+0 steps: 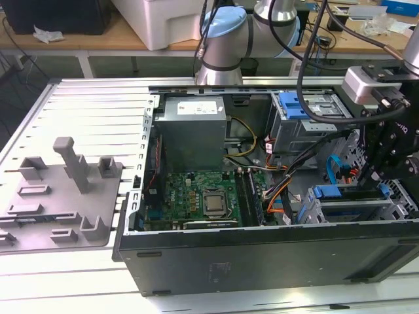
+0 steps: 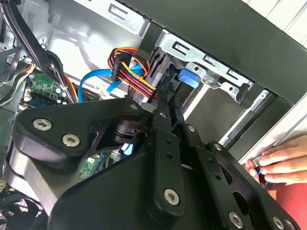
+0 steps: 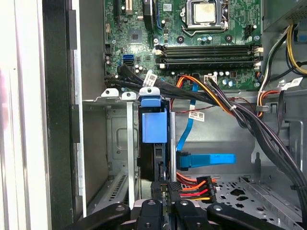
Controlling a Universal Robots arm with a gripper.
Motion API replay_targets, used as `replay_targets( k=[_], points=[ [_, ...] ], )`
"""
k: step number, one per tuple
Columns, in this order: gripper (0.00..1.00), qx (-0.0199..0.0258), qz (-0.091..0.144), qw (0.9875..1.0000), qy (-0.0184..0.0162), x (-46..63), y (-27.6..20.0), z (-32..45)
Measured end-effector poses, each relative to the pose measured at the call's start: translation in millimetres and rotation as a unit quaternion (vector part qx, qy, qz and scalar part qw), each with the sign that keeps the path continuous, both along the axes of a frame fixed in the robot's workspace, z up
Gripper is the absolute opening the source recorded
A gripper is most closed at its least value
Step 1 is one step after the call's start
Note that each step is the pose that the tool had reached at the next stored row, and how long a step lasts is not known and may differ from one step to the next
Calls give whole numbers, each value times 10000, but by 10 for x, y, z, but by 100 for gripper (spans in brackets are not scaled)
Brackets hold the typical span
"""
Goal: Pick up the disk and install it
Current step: 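Insert the first disk wire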
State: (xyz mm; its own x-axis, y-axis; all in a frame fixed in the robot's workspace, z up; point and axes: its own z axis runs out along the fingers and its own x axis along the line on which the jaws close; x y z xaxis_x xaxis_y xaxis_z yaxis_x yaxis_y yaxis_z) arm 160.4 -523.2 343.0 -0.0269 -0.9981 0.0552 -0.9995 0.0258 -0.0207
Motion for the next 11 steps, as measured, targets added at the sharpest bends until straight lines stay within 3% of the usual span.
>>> replay_targets(
  k=[11],
  points=[
    [16,0,0,10000,0,-1,0,-9]
  ],
)
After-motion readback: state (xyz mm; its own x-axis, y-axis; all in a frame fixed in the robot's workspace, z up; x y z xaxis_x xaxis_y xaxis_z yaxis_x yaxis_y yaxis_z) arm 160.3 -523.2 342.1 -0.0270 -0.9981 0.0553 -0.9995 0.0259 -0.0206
